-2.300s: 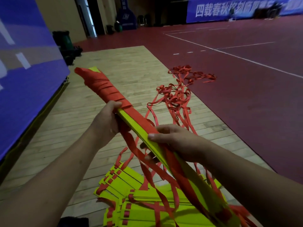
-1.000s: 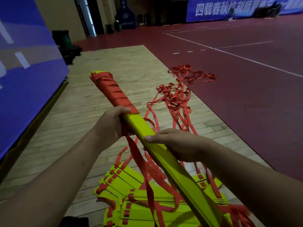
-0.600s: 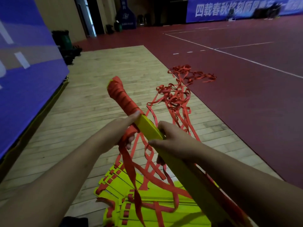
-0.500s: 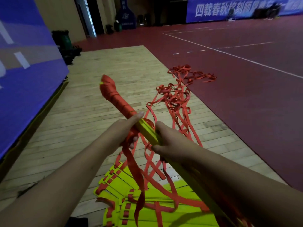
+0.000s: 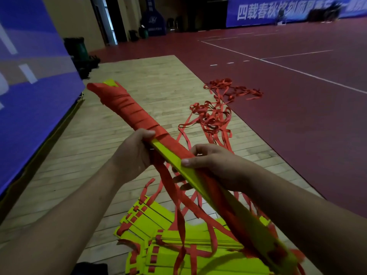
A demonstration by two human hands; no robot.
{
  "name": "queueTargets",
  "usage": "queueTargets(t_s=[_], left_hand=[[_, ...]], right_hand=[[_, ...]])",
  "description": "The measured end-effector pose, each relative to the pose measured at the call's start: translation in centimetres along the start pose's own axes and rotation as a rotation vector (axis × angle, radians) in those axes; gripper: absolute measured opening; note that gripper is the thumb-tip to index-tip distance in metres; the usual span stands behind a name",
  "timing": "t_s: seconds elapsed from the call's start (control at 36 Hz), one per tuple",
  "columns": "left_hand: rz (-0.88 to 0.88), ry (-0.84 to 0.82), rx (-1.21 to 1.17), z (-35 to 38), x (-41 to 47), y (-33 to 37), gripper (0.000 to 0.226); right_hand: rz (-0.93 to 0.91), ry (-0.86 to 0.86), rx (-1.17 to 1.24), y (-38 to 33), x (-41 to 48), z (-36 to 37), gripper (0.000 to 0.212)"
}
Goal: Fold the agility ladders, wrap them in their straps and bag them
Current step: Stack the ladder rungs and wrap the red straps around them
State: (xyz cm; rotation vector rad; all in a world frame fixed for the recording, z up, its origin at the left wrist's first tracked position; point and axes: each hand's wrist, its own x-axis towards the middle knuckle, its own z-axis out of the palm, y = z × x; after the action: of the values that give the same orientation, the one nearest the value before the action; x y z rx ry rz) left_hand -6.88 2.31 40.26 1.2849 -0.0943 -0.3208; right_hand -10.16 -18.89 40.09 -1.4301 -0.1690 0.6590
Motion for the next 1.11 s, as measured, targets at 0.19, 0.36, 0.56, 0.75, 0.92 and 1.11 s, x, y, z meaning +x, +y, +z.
queueTargets(t_s=[0.19,0.36,0.56,0.75,0.92,1.11], left_hand=[[-0.203,-0.117,0.428,0.1,-0.5,-0.6,0.062],[-0.141,-0.129,0.276,1.5,-0.3,-1.8,0.044],[0.027,0.039,0.229,2.6,-0.1,-1.8,0.035],[0.08,0.19,0.054,1.3,0.6,-0.9,0.024],[-0.074,-0.015,0.24,0.1,0.3,-0.6,0.054],[-0.234,-0.048,0.298,0.9,0.6,-1.0,0.06]], right_hand=[[-0.079,0.177,-0.258,0.3,-0.5,0.2,0.021],[-0.042,0.194,-0.644,0.6,-0.2,1.1,0.029],[-0.121,0.184,-0.728,0.8,0.4,1.3,0.043],[-0.044,0.118,-0.549,-0.1,-0.4,0.4,0.05],[-0.121,0.183,-0.609,-0.2,-0.8,-0.1,0.031],[-0.144,0.165,-0.446,0.6,0.0,0.3,0.036]])
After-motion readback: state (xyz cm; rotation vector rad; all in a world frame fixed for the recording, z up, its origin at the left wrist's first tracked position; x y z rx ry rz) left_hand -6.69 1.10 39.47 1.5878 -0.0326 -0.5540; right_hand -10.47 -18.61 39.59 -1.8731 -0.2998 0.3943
